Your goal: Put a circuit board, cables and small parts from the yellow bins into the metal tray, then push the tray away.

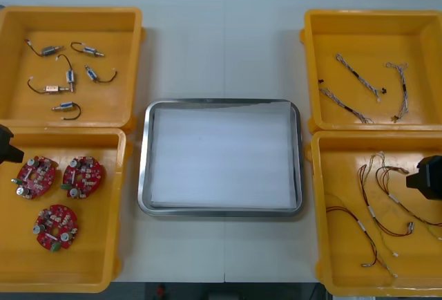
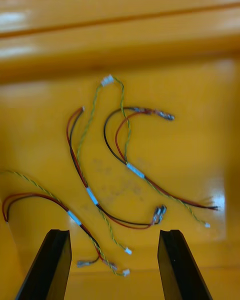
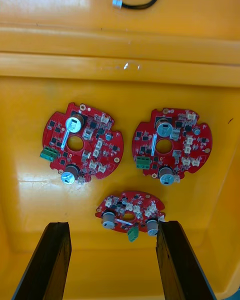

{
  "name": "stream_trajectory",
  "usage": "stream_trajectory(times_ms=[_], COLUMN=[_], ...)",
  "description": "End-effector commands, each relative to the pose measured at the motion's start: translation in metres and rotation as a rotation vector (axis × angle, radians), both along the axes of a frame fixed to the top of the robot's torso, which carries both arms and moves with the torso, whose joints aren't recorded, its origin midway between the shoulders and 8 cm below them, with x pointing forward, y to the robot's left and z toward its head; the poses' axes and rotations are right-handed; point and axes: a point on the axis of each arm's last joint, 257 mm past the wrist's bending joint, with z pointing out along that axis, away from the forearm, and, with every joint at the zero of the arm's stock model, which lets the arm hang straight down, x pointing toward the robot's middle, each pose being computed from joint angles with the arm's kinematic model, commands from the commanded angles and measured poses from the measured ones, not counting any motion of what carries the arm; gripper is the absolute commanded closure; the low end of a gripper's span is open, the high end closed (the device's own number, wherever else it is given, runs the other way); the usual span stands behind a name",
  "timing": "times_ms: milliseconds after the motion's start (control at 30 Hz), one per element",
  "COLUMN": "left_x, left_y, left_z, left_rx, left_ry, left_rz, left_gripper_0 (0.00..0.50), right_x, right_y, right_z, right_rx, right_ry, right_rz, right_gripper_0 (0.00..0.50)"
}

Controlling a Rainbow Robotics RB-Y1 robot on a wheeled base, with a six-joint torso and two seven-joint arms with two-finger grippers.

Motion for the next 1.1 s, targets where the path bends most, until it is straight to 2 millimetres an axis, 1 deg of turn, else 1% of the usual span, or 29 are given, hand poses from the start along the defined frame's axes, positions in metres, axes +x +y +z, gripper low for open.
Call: stream_trajectory(times_ms=[33,133,300,467,667,900,967,1100], left_x=[-0.007,-0.006,-0.001,-0.001,-0.002,0.001,0.002,0.003], left_y=[0.014,0.016,0.020,0.027,0.033,0.047,0.054,0.062], left_z=[-0.008,-0.008,-0.015,-0.023,-0.034,-0.045,-0.052,-0.061], left_rx=[0.112,0.106,0.099,0.104,0.101,0.090,0.086,0.079], left_ry=[0.037,0.023,-0.017,-0.048,-0.068,-0.080,-0.076,-0.075], left_rz=[-0.123,-0.120,-0.125,-0.135,-0.130,-0.126,-0.141,-0.149], left_gripper_0=[0.000,0.000,0.000,0.000,0.000,0.000,0.000,0.000], right_x=[-0.022,-0.022,-0.021,-0.009,0.002,0.005,0.007,0.010], right_y=[-0.014,-0.017,-0.024,-0.021,-0.027,-0.031,-0.033,-0.035], right_z=[-0.017,-0.022,-0.032,-0.054,-0.072,-0.085,-0.092,-0.097], right_rx=[-0.061,-0.091,-0.128,-0.143,-0.159,-0.179,-0.190,-0.214], right_ry=[0.046,0.025,0.013,0.002,-0.010,-0.005,-0.006,-0.011], right_rz=[0.050,0.103,0.148,0.221,0.272,0.332,0.359,0.395], right_gripper_0=[0.000,0.000,0.000,0.000,0.000,0.000,0.000,0.000])
